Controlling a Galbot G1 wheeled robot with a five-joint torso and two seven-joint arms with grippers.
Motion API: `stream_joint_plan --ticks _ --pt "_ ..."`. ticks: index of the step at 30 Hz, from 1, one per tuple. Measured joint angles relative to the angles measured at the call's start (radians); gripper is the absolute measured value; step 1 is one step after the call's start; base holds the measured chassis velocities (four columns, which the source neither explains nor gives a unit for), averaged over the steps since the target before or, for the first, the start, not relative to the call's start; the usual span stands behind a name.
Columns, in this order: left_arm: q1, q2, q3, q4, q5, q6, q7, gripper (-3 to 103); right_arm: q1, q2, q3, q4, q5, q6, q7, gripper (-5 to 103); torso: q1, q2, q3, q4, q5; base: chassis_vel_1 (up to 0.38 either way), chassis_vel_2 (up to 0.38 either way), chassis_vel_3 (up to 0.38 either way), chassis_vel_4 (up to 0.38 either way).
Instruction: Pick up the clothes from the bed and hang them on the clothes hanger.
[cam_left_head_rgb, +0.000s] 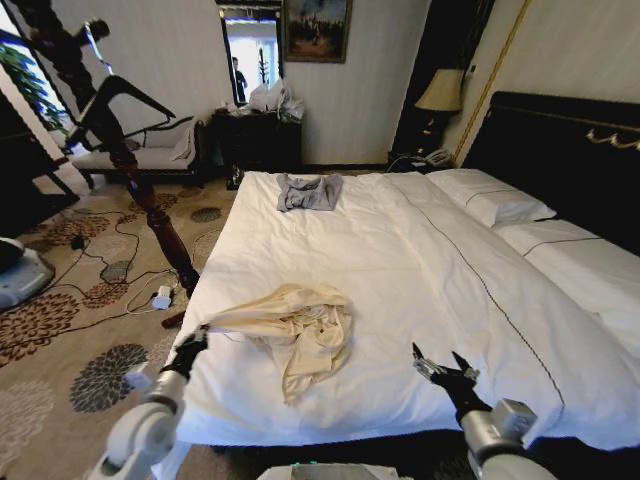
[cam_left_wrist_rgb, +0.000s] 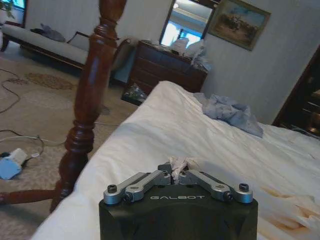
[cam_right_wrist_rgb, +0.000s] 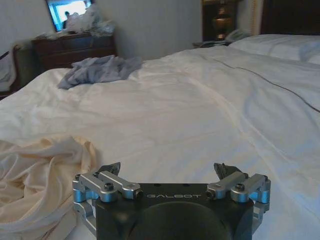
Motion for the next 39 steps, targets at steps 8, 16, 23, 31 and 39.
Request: stream_joint_plan --ticks 8,16,23,31,39 --pt "0.001 -0.001 0.089 -0.004 0.050 0.004 -0.010 2 0.077 -0.166 -0.006 -0.058 -0.016 -0.017 -0.031 100 0.000 0.000 0.000 -0.0010 0.0000 0.000 0.000 0.000 0.000" --pt "0.025 -0.010 0.073 -0.004 0.065 0.000 -0.028 2 0.271 -0.336 -0.137 -0.189 0.005 -0.041 -0.052 100 0.000 0.000 0.000 -0.0003 0.0001 0.000 0.000 0.000 0.000" --pt "0.002 0.003 0.042 -0.008 0.044 0.010 -0.048 2 0.497 -0.394 -0.278 -0.283 0.134 -0.089 -0.011 100 0.000 0.000 0.000 -0.0002 0.0000 0.000 0.000 0.000 0.000" --pt "-0.014 0.001 0.051 0.002 0.042 0.017 -0.061 2 0.736 -0.349 -0.538 -0.407 0.139 -0.124 0.005 100 0.000 0.000 0.000 -0.0003 0.0001 0.000 0.000 0.000 0.000" --pt "-0.004 -0.001 0.040 0.001 0.038 0.019 -0.062 2 0.867 -0.286 -0.653 -0.494 0.141 -0.134 0.027 96 0.000 0.000 0.000 -0.0004 -0.0001 0.000 0.000 0.000 0.000"
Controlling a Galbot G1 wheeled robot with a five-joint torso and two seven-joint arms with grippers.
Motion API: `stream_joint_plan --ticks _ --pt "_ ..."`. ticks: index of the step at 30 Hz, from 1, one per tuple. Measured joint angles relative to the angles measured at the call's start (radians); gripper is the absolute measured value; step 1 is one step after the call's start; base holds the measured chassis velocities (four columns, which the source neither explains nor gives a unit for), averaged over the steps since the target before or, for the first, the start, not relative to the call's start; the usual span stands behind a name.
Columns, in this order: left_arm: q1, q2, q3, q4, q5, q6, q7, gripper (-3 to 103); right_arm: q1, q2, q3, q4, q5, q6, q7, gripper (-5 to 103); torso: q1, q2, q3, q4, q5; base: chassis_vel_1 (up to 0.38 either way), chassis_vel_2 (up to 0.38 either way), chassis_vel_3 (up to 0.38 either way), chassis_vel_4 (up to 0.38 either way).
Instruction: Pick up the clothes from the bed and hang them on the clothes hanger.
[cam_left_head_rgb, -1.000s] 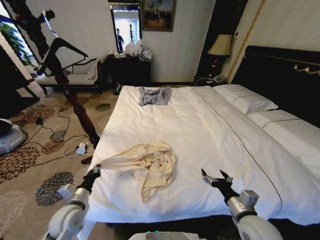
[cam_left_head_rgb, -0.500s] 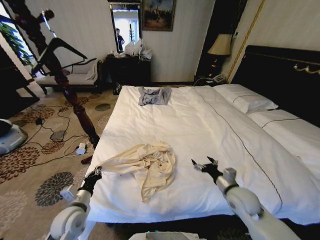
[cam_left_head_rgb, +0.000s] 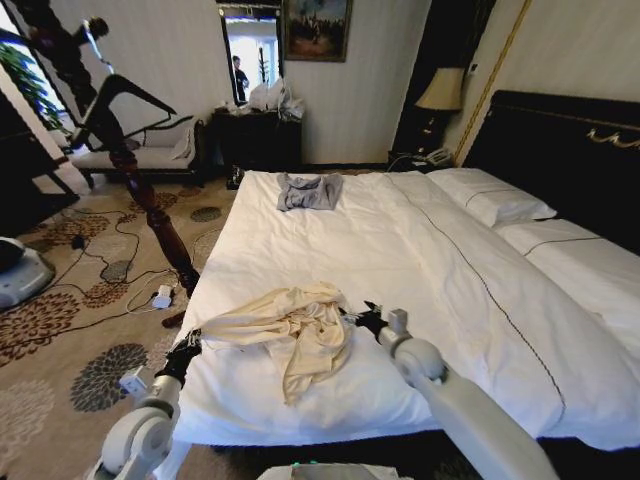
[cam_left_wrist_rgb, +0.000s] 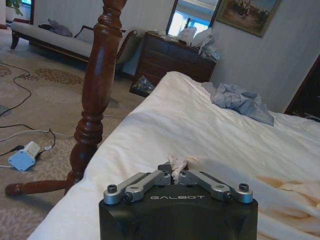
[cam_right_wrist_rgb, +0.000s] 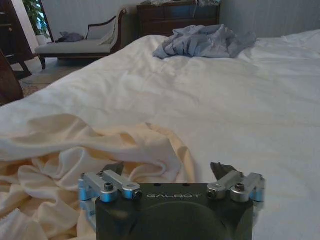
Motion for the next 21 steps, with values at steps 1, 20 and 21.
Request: stream_joint_plan --ticks 1,20,21 --pt "0.001 -0.001 -0.001 0.003 -0.002 0.000 0.001 2 0.000 0.001 -0.002 0.000 0.001 0.000 0.001 91 0.000 0.000 0.000 -0.0002 0.0000 0.000 0.000 0.000 0.000" --pt "0.003 -0.001 -0.001 0.031 -0.016 -0.001 0.019 2 0.009 0.026 -0.052 -0.041 -0.001 -0.006 0.013 42 0.000 0.000 0.000 0.0001 0.0001 0.000 0.000 0.000 0.000" --pt "0.003 -0.001 -0.001 0.031 -0.016 -0.001 0.019 2 0.009 0.026 -0.052 -0.041 -0.001 -0.006 0.013 42 0.000 0.000 0.000 0.0001 0.0001 0.000 0.000 0.000 0.000"
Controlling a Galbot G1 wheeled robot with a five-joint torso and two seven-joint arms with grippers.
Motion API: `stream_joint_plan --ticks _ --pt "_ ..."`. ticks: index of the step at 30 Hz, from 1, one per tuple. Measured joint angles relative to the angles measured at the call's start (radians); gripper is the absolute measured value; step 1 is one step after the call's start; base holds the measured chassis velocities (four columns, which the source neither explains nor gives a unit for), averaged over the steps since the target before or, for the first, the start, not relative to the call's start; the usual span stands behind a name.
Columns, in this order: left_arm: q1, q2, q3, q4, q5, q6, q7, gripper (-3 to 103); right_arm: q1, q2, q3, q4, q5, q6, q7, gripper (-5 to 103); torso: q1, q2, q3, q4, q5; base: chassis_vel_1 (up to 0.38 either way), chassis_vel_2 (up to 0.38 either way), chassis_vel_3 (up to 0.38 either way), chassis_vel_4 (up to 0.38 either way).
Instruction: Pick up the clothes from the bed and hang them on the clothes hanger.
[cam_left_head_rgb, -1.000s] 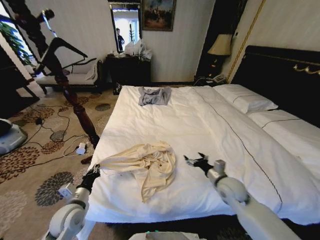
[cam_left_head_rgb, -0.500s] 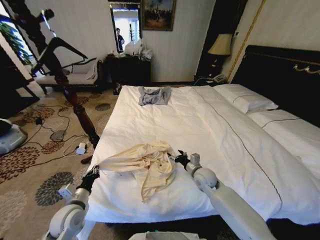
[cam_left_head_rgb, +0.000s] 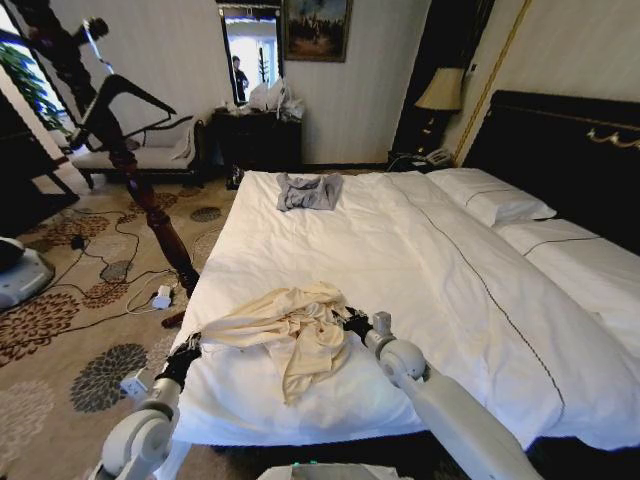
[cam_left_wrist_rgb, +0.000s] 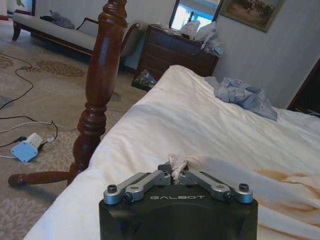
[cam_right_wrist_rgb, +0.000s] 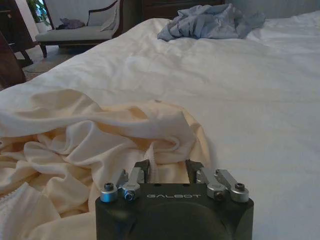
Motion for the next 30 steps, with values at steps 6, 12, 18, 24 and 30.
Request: stream_joint_plan --ticks 6,12,18,24,30 --pt "0.003 -0.002 -0.004 0.003 0.000 -0.002 0.003 2 0.007 0.003 -0.024 0.000 0.004 0.000 0.001 21 0.000 0.000 0.000 0.0001 0.0000 0.000 0.000 0.000 0.000" --pt "0.005 -0.005 -0.005 0.003 0.000 -0.002 0.004 2 0.019 0.009 -0.048 -0.001 0.002 -0.001 0.002 27 0.000 0.000 0.000 0.0001 0.0000 0.000 0.000 0.000 0.000" --pt "0.008 -0.005 -0.006 0.003 0.000 -0.003 0.005 2 0.020 0.010 -0.034 -0.002 0.009 0.003 0.014 6 0.000 0.000 0.000 0.0001 0.0000 0.000 0.000 0.000 0.000" --pt "-0.001 -0.004 -0.006 0.007 -0.003 -0.004 0.004 2 -0.012 -0.008 0.011 0.019 0.016 0.017 0.027 1 0.000 0.000 0.000 0.0001 0.0000 0.000 0.000 0.000 0.000" --pt "-0.009 -0.004 -0.010 0.009 -0.008 -0.004 0.002 2 -0.101 -0.026 0.090 0.074 0.020 0.025 0.057 1 0.000 0.000 0.000 0.0000 0.0001 0.000 0.000 0.000 0.000"
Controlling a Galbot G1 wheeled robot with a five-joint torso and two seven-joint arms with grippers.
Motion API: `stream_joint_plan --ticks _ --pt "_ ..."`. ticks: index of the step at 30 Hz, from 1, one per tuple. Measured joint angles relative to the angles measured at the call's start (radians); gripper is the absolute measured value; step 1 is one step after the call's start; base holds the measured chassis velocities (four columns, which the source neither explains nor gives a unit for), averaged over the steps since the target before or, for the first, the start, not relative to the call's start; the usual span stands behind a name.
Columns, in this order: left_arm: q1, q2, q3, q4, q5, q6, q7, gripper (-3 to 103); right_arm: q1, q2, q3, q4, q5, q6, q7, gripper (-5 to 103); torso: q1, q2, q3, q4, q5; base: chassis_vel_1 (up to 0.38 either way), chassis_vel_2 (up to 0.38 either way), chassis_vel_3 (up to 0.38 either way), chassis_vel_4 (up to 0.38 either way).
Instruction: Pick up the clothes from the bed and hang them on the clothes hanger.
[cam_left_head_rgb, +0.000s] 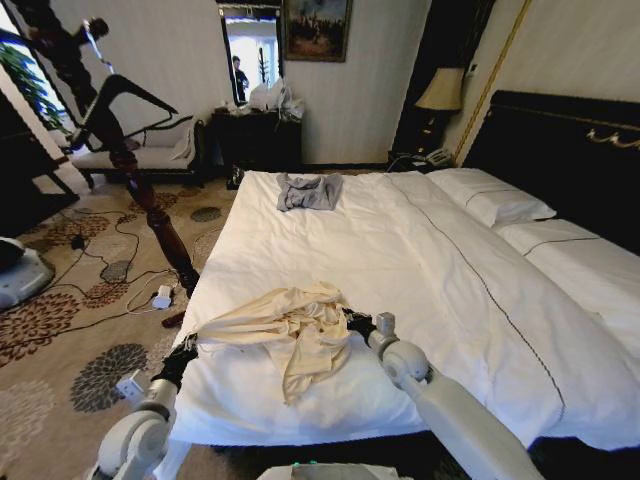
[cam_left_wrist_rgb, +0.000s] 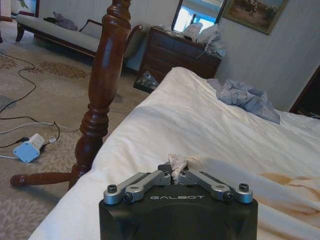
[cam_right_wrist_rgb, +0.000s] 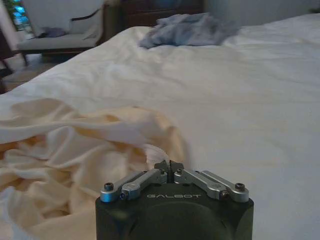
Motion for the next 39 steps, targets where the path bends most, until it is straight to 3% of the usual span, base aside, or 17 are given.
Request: stream_joint_plan --ticks 5,14,17,19,22,25,28,31,39 --pt "-0.004 0.000 -0.012 0.007 -0.012 0.000 -0.001 2 -0.150 -0.033 0.127 0.063 0.000 0.000 0.025 1 0.000 0.000 0.000 -0.0003 -0.0001 0.000 0.000 0.000 0.000" --pt "-0.010 -0.004 -0.002 0.009 -0.010 0.000 -0.001 2 -0.161 -0.043 0.136 0.077 -0.039 -0.007 0.028 -2 0.000 0.000 0.000 0.0002 0.0000 0.000 0.000 0.000 0.000" --pt "-0.008 -0.004 -0.002 0.008 -0.009 0.000 -0.001 2 -0.144 -0.057 0.108 0.079 -0.090 -0.004 -0.006 13 0.000 0.000 0.000 0.0002 -0.0001 0.000 0.000 0.000 0.000" --pt "-0.008 -0.004 -0.002 0.009 -0.009 0.000 -0.001 2 -0.140 -0.060 0.102 0.079 -0.104 -0.002 -0.017 13 0.000 0.000 0.000 0.0002 -0.0001 0.000 0.000 0.000 0.000" --pt "-0.006 -0.004 -0.003 0.010 -0.009 0.000 0.000 2 -0.137 -0.075 0.087 0.091 -0.132 0.006 -0.045 29 0.000 0.000 0.000 0.0001 0.0000 0.000 0.000 0.000 0.000" --pt "-0.005 -0.006 0.002 0.013 -0.005 0.000 0.004 2 -0.138 -0.097 0.079 0.110 -0.134 0.007 -0.061 34 0.000 0.000 0.000 0.0000 -0.0001 0.000 0.000 0.000 0.000" --pt "-0.007 -0.013 0.012 0.017 0.000 -0.001 0.007 2 -0.114 -0.135 0.060 0.113 -0.127 0.007 -0.077 51 0.000 0.000 0.000 -0.0001 -0.0002 0.000 0.000 0.000 0.000" --pt "-0.007 -0.016 0.017 0.017 0.005 -0.001 0.007 2 -0.076 -0.150 0.039 0.088 -0.109 0.006 -0.080 56 0.000 0.000 0.000 0.0000 -0.0002 0.000 0.000 0.000 0.000" --pt "0.008 -0.016 0.020 0.005 0.011 -0.002 0.008 2 0.054 -0.151 -0.038 -0.031 -0.076 0.009 -0.086 88 0.000 0.000 0.000 0.0002 0.0000 0.000 0.000 0.000 0.000"
